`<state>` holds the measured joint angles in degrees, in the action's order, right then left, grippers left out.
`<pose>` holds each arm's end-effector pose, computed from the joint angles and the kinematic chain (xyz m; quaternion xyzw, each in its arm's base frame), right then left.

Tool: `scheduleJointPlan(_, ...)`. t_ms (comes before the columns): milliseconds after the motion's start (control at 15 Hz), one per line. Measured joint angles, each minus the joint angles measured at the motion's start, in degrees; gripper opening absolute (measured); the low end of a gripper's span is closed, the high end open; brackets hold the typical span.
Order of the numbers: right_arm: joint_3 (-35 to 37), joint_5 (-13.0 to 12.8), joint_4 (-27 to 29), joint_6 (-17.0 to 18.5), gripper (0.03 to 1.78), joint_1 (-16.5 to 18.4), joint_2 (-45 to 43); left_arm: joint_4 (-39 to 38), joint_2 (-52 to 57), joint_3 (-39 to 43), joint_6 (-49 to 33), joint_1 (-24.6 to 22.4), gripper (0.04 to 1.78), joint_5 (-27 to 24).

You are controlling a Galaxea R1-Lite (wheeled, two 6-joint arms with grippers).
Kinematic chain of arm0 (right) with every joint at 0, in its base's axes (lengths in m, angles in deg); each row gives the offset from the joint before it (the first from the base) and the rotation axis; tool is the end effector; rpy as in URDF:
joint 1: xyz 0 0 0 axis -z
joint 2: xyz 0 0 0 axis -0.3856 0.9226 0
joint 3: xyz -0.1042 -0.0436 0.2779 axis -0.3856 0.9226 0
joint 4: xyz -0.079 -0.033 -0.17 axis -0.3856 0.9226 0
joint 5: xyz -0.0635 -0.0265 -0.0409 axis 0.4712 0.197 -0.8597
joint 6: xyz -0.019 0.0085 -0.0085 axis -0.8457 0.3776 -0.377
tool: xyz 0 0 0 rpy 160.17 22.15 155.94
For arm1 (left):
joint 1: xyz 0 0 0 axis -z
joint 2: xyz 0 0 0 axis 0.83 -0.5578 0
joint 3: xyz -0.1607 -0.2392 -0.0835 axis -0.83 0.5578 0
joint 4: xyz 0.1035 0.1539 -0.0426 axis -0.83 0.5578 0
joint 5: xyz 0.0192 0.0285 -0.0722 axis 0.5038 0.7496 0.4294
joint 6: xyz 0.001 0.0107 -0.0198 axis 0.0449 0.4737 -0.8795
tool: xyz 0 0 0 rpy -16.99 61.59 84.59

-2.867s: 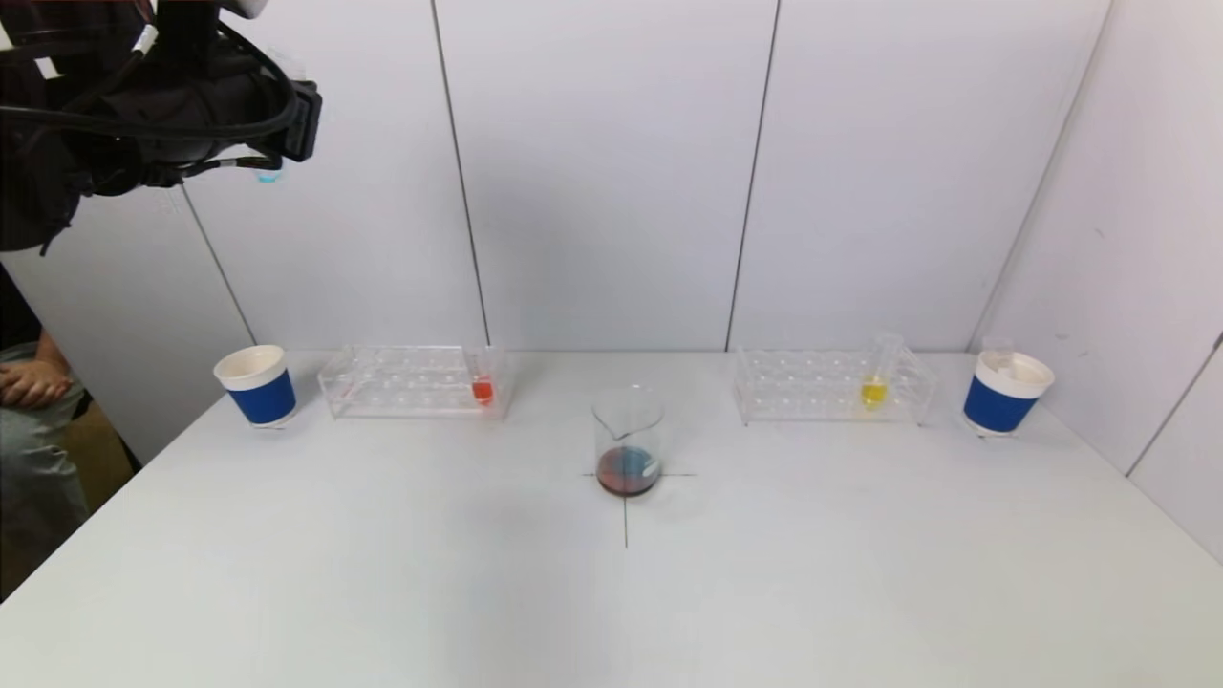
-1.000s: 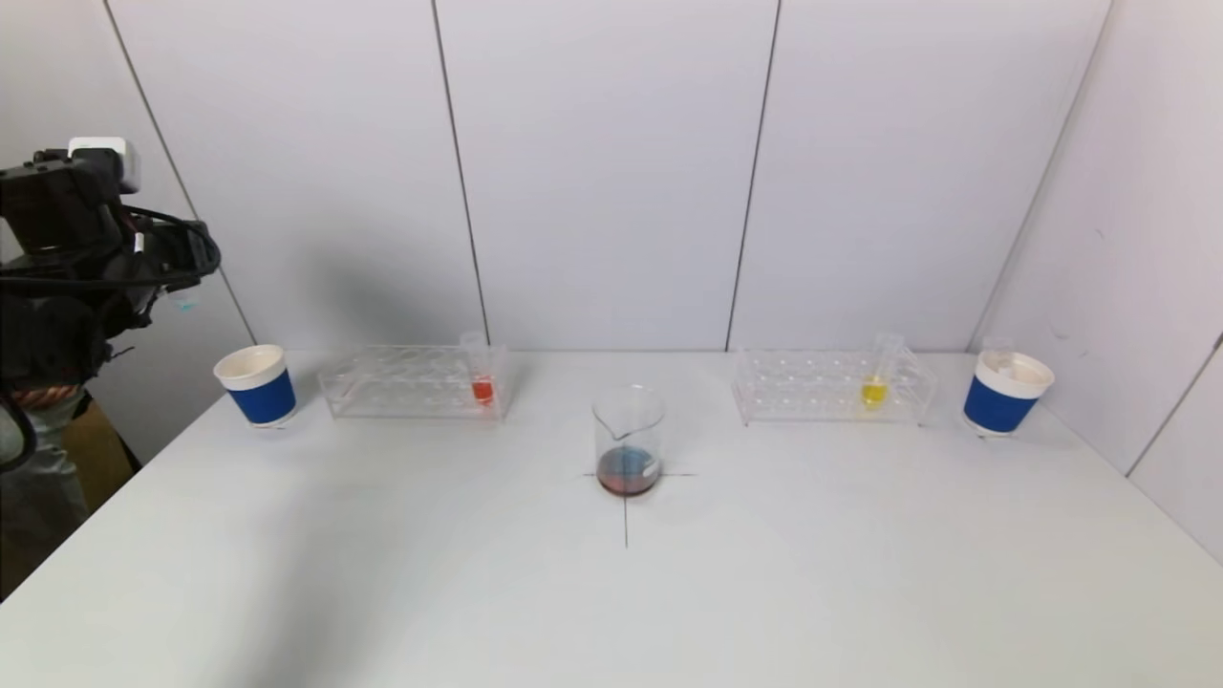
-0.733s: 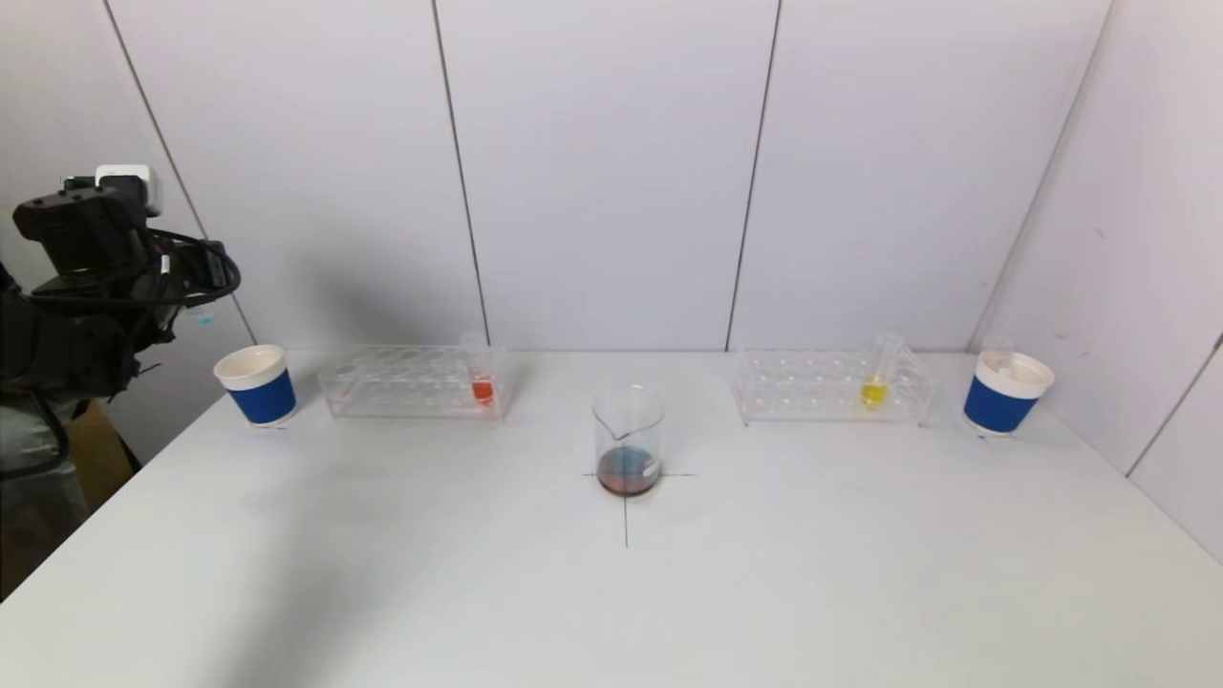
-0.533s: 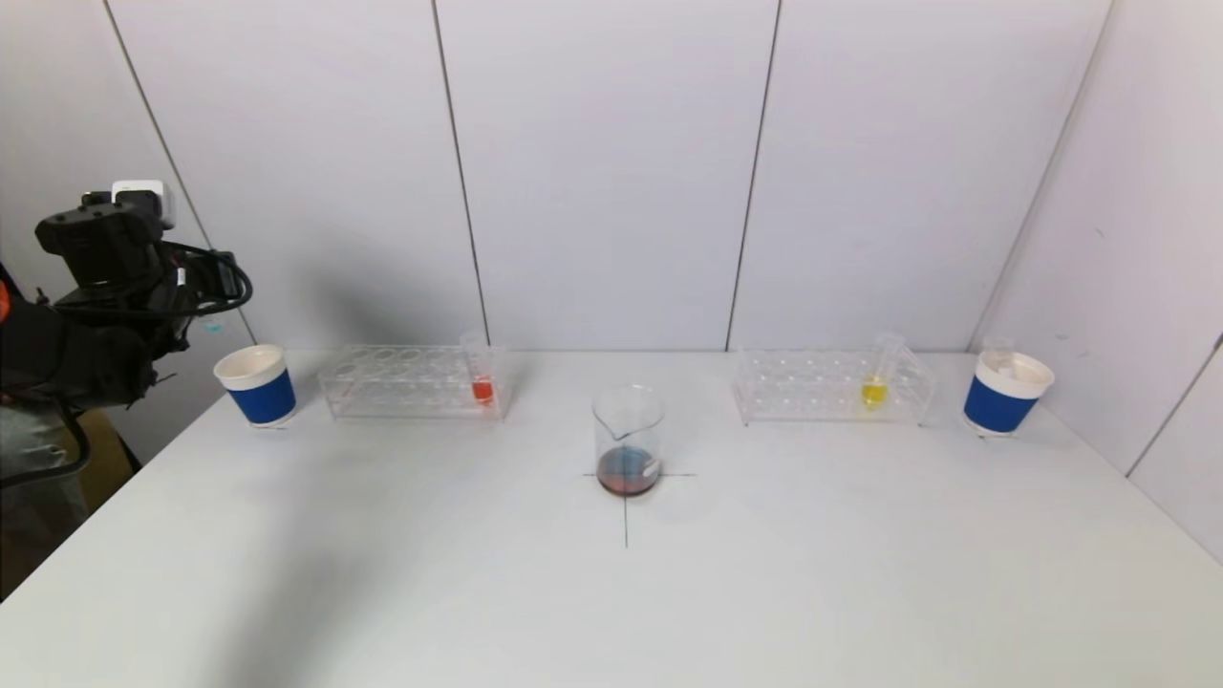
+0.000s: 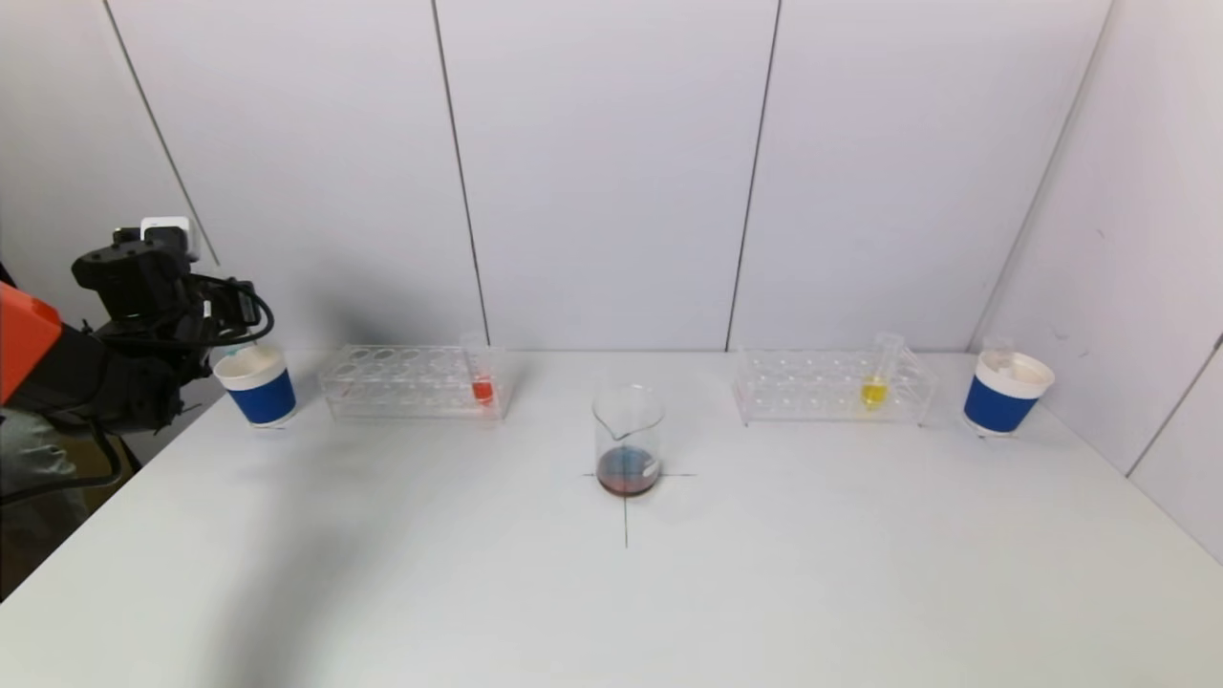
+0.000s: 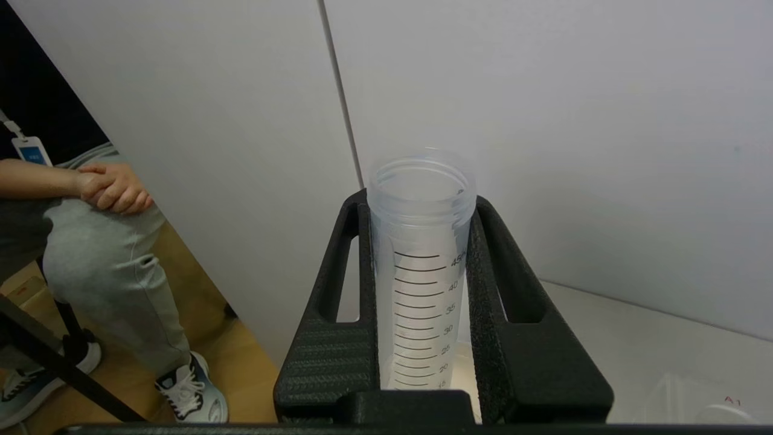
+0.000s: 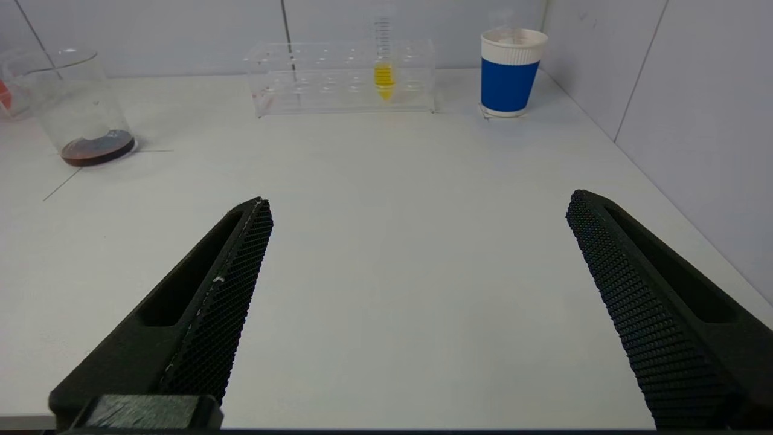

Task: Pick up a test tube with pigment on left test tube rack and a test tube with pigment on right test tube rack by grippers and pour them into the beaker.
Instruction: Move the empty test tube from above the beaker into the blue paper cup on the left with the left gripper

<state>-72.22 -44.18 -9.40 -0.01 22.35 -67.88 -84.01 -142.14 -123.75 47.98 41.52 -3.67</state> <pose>-0.0227 -0.0008 0.0759 0.0174 -0.0021 -0.0124 0.9998 0.4259 0.1145 0.1458 0.0471 0.0008 0.2084 0.9769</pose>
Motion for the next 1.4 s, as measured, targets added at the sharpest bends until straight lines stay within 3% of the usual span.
scheduleJointPlan(867,0.0,0.0,0.0,0.0,1.77,0.0,0.0,-11.9,-4.9,8.1,0.0,0.6,0.44,-1.1)
scheduleJointPlan(1400,0.0,0.0,0.0,0.0,1.77,0.0,0.0,-13.0,-5.3,9.4,-0.9,0.6,0.44,-1.8)
